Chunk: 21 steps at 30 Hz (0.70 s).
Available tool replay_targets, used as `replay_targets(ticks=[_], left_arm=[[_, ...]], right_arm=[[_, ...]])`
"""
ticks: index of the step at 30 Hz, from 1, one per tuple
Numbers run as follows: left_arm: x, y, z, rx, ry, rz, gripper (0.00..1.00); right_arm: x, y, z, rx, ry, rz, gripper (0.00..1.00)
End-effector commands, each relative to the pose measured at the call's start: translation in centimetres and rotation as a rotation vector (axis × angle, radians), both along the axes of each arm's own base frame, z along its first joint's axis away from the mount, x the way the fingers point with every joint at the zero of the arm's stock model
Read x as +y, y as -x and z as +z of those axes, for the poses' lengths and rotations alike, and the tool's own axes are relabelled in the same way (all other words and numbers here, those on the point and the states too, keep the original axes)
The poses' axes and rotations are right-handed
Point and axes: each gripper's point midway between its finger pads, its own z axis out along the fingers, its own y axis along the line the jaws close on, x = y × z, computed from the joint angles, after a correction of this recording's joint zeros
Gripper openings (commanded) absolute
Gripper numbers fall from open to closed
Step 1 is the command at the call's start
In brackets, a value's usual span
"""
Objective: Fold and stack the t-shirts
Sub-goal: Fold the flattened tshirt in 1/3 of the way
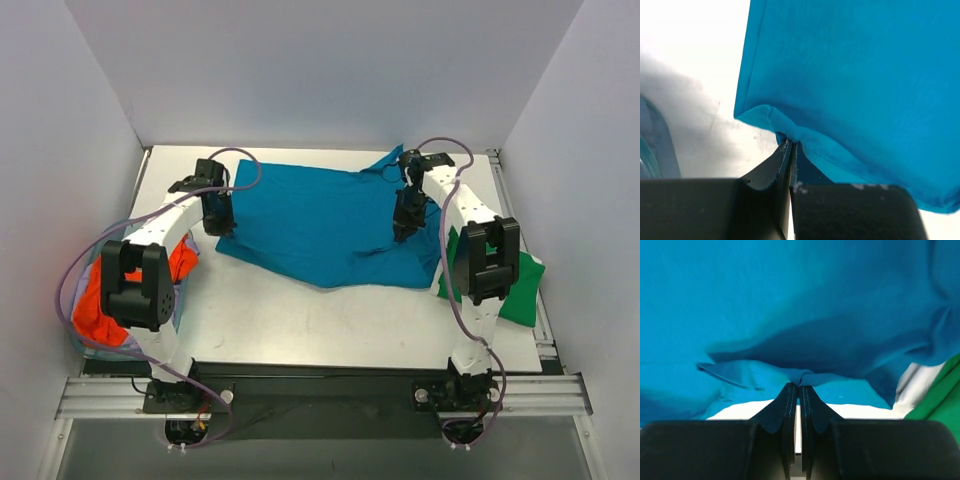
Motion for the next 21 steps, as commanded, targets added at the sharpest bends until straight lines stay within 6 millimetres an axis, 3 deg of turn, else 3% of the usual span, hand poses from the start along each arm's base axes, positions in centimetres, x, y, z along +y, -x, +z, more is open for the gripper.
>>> replay_targets(ticks=[1,11,21], left_arm=[[-0.1,-2.0,1.4,-0.034,0.014,0.013,0.00],[0.4,-4.7,1.9,-0.044,0.011,0.048,0.00],[0.6,-7.0,2.5,-0.070,0.029,0.075,0.00]], right_arm=[[-1.2,-1.1,1.1,0.021,0.012,0.009,0.00],[-2.7,-6.6,3.0,-0.073,-0.072,-0.065,0.00],[-3.7,-9.6,3.5,-0.127,-0.114,-0.108,0.00]])
